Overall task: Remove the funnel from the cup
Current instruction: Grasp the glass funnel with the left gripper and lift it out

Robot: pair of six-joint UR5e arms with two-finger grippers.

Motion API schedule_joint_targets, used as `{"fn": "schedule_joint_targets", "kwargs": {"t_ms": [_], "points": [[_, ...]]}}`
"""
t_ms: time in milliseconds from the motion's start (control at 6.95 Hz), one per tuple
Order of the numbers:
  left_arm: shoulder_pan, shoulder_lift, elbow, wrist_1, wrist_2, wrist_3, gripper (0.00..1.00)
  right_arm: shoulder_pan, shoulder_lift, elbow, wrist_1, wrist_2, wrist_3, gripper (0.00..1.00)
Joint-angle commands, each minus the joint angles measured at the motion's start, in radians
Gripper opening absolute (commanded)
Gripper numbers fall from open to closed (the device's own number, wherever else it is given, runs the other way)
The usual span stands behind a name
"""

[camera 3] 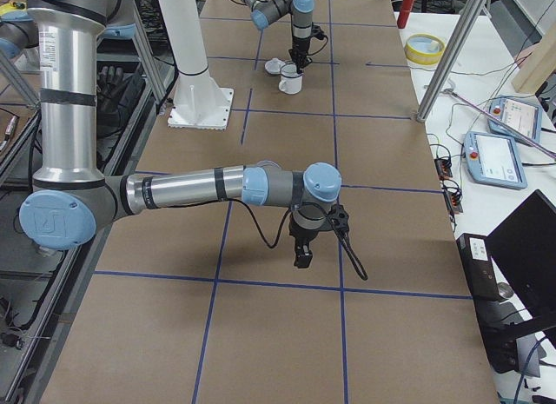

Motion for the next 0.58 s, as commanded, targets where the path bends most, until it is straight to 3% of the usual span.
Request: {"fn": "schedule_joint_targets", "kwargs": {"t_ms": [0, 144, 288, 432], "points": [[-0.084, -0.022, -0.128, 0.102, 0.009, 0.044, 0.0, 0.0, 0.0, 0.0, 0.0, 0.0, -0.001, 1.0], [-0.147, -0.081, -0.141, 0.182, 0.009, 0.112, 0.0, 0.0, 0.0, 0.0, 0.0, 0.0, -0.001, 1.0], [-0.188, -0.076, -0.142, 0.166, 0.022, 0.128, 0.0, 0.0, 0.0, 0.0, 0.0, 0.0, 0.001, 1.0], [-0.199, -0.036, -0.135, 0.02, 0.098, 0.124, 0.0, 0.0, 0.0, 0.0, 0.0, 0.0, -0.001, 1.0]]}}
